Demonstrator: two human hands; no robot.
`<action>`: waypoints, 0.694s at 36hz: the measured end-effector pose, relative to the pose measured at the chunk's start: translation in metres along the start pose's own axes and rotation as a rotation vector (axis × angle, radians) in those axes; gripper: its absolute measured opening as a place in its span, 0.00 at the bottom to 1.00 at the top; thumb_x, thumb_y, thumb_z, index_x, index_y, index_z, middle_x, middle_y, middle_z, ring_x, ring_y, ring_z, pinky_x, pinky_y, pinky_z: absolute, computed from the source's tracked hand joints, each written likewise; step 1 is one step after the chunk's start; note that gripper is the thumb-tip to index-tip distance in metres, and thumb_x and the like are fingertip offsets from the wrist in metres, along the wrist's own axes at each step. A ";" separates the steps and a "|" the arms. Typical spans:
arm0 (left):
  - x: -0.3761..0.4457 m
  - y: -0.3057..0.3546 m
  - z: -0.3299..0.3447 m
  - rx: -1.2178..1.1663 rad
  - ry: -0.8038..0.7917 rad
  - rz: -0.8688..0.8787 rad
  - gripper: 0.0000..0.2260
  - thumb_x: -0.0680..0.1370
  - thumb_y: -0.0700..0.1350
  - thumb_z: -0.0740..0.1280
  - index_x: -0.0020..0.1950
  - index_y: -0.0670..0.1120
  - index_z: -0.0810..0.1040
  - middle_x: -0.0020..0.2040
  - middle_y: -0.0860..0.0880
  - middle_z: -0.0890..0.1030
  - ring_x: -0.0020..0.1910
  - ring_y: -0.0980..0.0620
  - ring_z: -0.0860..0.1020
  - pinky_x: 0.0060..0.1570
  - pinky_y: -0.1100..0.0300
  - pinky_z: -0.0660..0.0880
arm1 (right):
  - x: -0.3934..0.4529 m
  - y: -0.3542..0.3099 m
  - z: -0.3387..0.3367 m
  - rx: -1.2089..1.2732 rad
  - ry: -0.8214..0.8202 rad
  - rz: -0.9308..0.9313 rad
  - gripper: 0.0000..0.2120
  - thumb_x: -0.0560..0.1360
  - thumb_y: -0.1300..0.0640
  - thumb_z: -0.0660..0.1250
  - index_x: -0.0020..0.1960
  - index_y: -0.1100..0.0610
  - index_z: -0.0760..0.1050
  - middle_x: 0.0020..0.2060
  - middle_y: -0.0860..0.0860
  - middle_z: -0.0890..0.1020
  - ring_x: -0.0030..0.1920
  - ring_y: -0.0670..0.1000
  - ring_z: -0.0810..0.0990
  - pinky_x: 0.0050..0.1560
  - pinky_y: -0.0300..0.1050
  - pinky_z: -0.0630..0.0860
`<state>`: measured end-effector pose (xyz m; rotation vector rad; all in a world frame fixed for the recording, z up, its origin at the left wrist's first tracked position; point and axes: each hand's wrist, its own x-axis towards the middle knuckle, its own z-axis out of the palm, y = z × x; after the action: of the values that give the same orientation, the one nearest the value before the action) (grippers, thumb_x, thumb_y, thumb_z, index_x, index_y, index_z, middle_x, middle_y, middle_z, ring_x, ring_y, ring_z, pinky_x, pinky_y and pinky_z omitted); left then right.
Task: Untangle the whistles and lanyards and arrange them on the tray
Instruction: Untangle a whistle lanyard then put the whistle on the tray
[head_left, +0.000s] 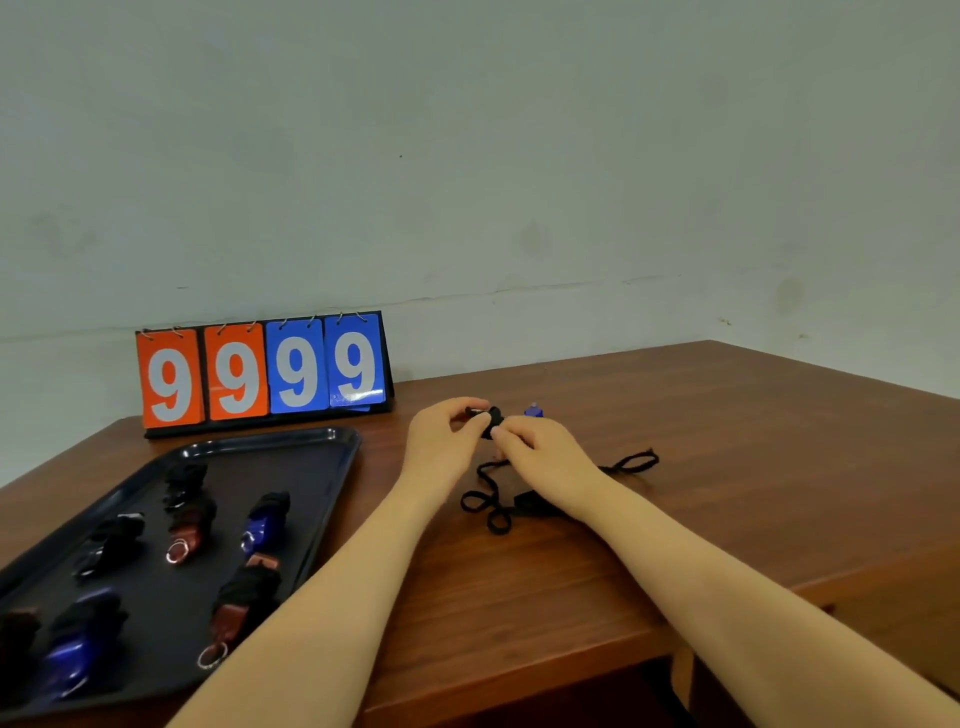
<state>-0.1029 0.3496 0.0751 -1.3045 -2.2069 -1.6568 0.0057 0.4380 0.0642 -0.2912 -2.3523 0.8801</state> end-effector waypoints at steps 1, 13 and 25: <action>0.001 -0.001 0.001 0.030 -0.001 0.007 0.10 0.79 0.42 0.66 0.59 0.47 0.80 0.51 0.56 0.78 0.49 0.61 0.75 0.42 0.75 0.68 | 0.000 -0.001 -0.001 0.065 0.033 0.025 0.16 0.82 0.53 0.56 0.37 0.56 0.69 0.31 0.48 0.70 0.33 0.47 0.68 0.38 0.42 0.66; -0.007 0.010 0.001 -0.267 -0.226 -0.118 0.08 0.79 0.41 0.65 0.56 0.48 0.80 0.51 0.49 0.83 0.49 0.55 0.82 0.48 0.65 0.78 | 0.008 0.007 -0.016 0.472 0.372 0.303 0.16 0.81 0.52 0.58 0.36 0.56 0.66 0.28 0.50 0.64 0.28 0.47 0.62 0.32 0.42 0.61; -0.013 0.020 0.001 -1.112 -0.197 -0.371 0.10 0.79 0.35 0.63 0.59 0.36 0.77 0.55 0.39 0.83 0.55 0.46 0.81 0.55 0.54 0.78 | 0.008 0.005 -0.013 0.605 0.137 0.355 0.17 0.81 0.50 0.59 0.36 0.56 0.71 0.24 0.46 0.64 0.23 0.44 0.59 0.23 0.35 0.59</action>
<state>-0.0808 0.3442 0.0829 -1.2376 -1.6163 -3.2717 0.0069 0.4519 0.0719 -0.5001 -1.8251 1.6279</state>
